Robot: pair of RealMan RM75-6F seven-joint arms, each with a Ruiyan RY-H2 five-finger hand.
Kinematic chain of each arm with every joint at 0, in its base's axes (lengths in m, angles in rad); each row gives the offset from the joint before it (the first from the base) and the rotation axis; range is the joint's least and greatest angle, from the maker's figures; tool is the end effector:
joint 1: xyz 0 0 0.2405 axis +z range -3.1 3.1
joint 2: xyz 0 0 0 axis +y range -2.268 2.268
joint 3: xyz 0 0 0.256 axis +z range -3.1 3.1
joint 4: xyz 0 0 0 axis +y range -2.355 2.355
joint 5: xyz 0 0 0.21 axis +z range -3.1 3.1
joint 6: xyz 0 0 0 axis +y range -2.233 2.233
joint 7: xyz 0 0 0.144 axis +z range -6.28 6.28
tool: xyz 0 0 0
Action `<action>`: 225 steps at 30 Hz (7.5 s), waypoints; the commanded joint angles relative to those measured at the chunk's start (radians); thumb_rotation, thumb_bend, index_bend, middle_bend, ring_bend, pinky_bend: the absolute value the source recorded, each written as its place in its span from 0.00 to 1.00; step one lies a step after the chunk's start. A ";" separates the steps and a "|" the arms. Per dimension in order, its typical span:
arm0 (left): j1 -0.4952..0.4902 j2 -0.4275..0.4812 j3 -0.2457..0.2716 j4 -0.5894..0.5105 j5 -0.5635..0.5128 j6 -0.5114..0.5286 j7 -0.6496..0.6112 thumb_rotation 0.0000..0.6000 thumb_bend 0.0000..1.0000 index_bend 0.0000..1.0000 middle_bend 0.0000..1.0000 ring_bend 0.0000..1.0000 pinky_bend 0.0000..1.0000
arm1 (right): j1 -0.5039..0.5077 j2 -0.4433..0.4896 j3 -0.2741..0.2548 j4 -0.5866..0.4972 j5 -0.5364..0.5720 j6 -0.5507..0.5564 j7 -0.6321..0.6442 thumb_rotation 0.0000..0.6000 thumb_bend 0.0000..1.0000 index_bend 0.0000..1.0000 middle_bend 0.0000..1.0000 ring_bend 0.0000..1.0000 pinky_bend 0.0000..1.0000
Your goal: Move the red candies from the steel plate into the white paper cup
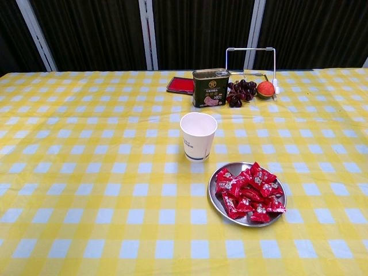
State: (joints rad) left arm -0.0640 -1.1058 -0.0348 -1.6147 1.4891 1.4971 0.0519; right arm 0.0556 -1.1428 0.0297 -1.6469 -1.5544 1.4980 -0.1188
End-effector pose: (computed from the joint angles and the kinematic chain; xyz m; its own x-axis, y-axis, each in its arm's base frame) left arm -0.3171 0.1714 0.1633 0.4516 0.0139 0.8921 0.8919 0.0209 -0.4518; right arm -0.3005 -0.1670 0.1446 0.4540 -0.0193 0.8908 -0.8906 -0.0406 0.4530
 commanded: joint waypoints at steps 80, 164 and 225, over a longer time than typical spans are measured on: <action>-0.014 0.045 0.010 -0.002 0.010 -0.036 -0.156 1.00 0.02 0.00 0.00 0.00 0.00 | 0.522 -0.445 0.078 -0.206 0.690 -0.455 -0.525 1.00 0.34 0.15 0.81 0.96 1.00; -0.025 0.060 0.008 -0.026 -0.019 -0.071 -0.160 1.00 0.02 0.00 0.00 0.00 0.00 | 0.660 -0.457 0.270 -0.201 0.747 -0.390 -0.401 1.00 0.51 0.70 0.82 0.97 1.00; -0.025 0.065 0.003 -0.033 -0.022 -0.064 -0.173 1.00 0.02 0.00 0.00 0.00 0.00 | 0.670 -0.363 0.063 -0.335 0.754 -0.265 -0.441 1.00 0.41 0.22 0.82 0.97 1.00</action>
State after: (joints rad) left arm -0.0905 -1.0394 -0.0313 -1.6488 1.4658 1.4315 -0.1224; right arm 0.7434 -1.5101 0.1115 -1.9704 -0.7833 1.2186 -0.5626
